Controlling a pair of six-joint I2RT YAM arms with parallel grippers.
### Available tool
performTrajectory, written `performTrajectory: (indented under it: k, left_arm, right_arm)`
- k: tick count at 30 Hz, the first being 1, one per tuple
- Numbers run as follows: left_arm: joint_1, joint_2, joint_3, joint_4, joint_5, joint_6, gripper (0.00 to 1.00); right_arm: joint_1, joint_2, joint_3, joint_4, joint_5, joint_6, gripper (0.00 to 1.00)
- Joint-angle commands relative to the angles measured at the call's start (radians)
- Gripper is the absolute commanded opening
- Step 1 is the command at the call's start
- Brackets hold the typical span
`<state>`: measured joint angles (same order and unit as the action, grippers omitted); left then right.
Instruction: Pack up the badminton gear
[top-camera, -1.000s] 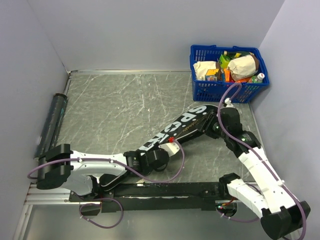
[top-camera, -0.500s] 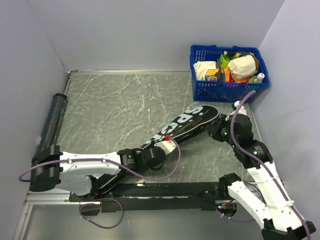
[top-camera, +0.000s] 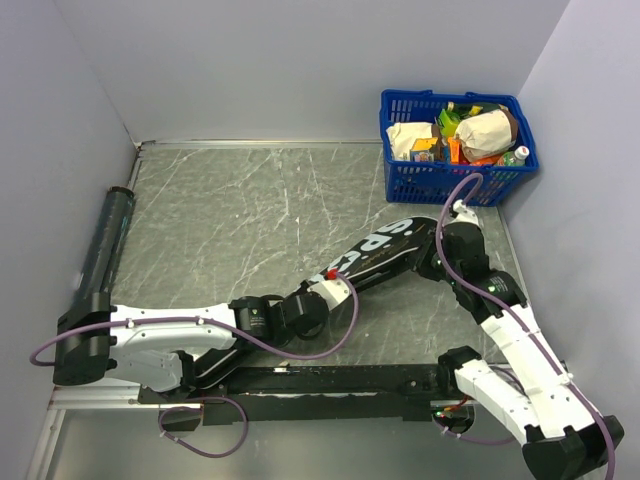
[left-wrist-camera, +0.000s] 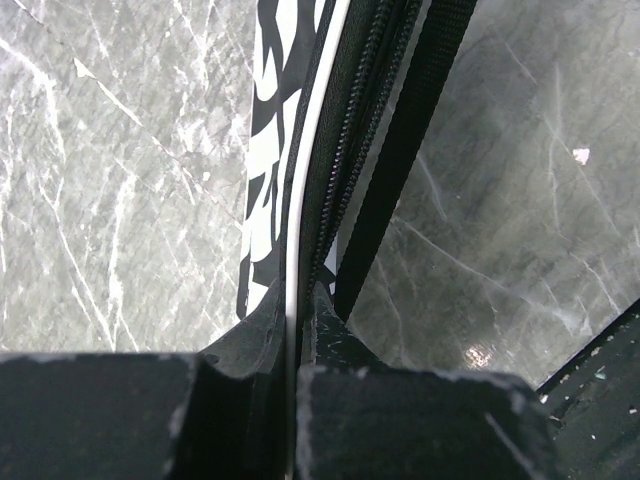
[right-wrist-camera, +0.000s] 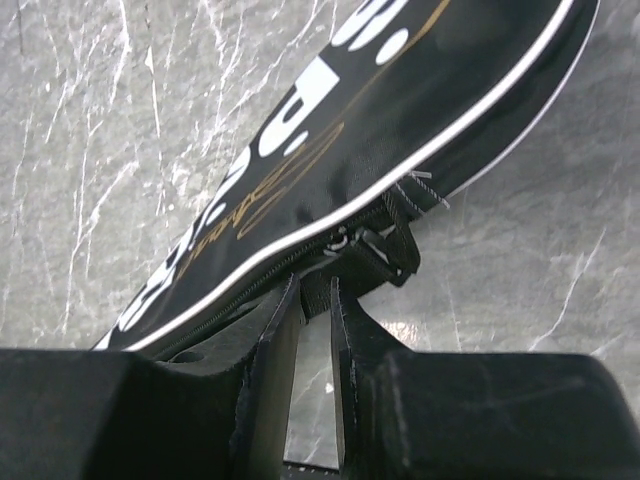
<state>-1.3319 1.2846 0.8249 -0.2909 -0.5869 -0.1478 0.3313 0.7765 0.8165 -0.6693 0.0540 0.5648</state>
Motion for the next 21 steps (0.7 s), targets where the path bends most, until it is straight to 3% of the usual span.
performTrajectory:
  k: [1, 12, 17, 21]
  left_arm:
    - [-0.001, -0.045, 0.028, -0.030, 0.009, -0.012, 0.01]
    - [-0.001, -0.044, 0.023, -0.025, 0.032, -0.004, 0.01]
    - [-0.001, -0.060, 0.025, -0.030, 0.048, -0.006, 0.01]
    - [-0.001, -0.070, 0.022, -0.025, 0.065, -0.006, 0.01]
  right_arm:
    - [0.002, 0.023, 0.012, 0.057, 0.029, -0.037, 0.26]
    - [0.003, 0.072, -0.066, 0.148, 0.023, -0.014, 0.26]
    - [0.003, 0.069, -0.066, 0.103, 0.092, -0.022, 0.42]
    - [0.002, 0.061, -0.069, 0.100, 0.109, -0.046, 0.46]
